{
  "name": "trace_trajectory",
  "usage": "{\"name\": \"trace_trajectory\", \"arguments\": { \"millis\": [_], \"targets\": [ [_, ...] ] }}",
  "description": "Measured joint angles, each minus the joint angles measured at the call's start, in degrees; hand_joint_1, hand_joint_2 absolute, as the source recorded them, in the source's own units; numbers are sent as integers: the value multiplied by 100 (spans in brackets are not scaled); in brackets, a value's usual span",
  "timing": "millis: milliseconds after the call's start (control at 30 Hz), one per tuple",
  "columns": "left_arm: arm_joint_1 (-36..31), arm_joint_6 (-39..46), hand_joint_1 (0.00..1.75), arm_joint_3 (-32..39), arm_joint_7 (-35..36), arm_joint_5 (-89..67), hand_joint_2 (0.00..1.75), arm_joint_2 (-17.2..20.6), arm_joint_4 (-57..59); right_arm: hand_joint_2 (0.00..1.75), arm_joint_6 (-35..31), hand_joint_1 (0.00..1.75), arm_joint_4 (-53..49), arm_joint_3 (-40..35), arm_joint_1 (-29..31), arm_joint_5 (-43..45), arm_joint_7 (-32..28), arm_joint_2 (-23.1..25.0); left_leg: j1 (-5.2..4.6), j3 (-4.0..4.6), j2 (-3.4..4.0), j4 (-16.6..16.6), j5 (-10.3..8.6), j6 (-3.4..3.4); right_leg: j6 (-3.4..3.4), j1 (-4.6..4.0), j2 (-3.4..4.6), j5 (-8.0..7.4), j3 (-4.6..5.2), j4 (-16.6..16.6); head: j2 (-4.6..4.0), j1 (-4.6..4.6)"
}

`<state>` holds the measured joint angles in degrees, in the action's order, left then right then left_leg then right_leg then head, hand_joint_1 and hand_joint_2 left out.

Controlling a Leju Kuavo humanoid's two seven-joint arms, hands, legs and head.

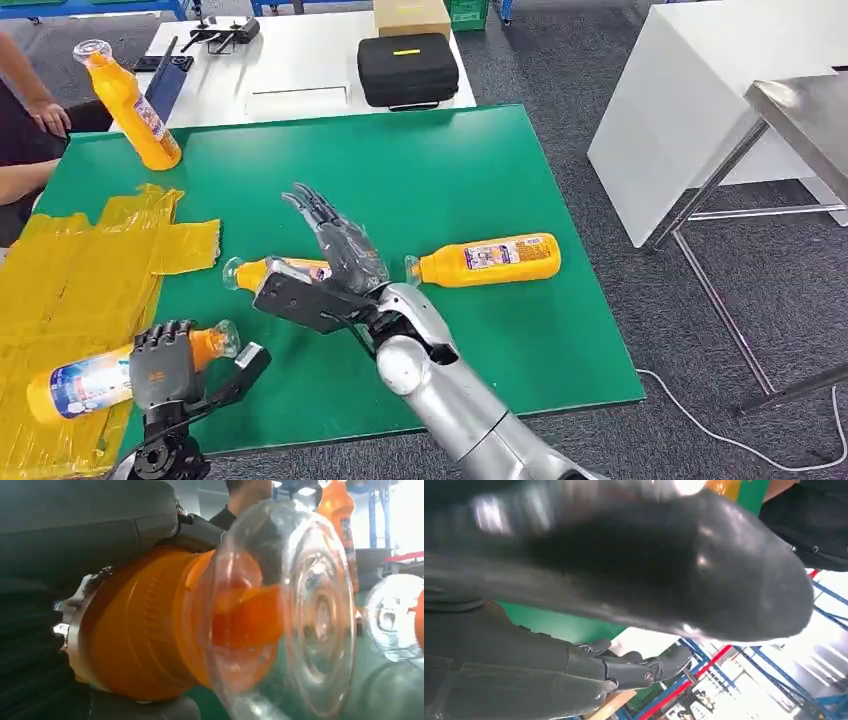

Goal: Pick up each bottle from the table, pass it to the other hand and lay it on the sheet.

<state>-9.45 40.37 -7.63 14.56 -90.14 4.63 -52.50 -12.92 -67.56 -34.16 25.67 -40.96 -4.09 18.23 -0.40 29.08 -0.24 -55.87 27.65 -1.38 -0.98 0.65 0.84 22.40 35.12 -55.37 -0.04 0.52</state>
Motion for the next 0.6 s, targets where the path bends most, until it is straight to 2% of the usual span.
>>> {"name": "trace_trajectory", "arguments": {
  "millis": [67, 100, 200, 300, 500, 567, 600],
  "targets": [
    [-78, 9, 0, -50, 163, 0, 175, 52, 133, 0, 17, 0, -28, 0, -37, -87, 52, -11, 0, -4, -1, 1, 0, 0, 0, 1, 0, 0, -6, 0, 0, 0],
    [-118, 18, 0, -83, 264, 6, 0, 74, 209, 0, 31, 0, -28, 0, -49, -142, 100, -17, 0, -5, -1, 1, 1, 0, 0, 1, 0, 0, -11, 0, 0, 0],
    [-210, 26, 0, -111, 433, 9, 0, 100, 350, 0, 61, 0, -28, 2, -93, -290, 227, -42, 0, -13, -1, 1, 1, 0, 1, 1, -1, 0, -20, 0, 0, 0],
    [-222, 31, 0, -65, 268, 15, 0, 122, 358, 0, 92, 0, -15, 2, -129, -332, 278, -50, -1, -14, -4, 1, -1, 1, 1, 0, -3, 0, -22, 0, 0, 0],
    [-127, 28, 0, 277, -489, 118, 0, 76, 164, 0, 109, 0, 96, 17, -176, -387, 289, -74, 2, -16, -6, 1, -11, 3, 1, -1, -4, -1, -22, -2, 0, 0],
    [-13, 24, 0, 446, -948, 291, 0, -5, -23, 0, 109, 0, 151, 20, -179, -428, 289, -74, 1, -15, -3, 0, -11, 2, 1, -1, -3, -1, -19, -2, 0, 0],
    [51, 24, 0, 610, -1335, 449, 0, -77, -178, 175, 109, 0, 193, 22, -180, -450, 289, -74, 1, -13, -4, 0, -11, 2, 1, -2, -3, -1, -18, -2, 0, 0]
  ]
}}
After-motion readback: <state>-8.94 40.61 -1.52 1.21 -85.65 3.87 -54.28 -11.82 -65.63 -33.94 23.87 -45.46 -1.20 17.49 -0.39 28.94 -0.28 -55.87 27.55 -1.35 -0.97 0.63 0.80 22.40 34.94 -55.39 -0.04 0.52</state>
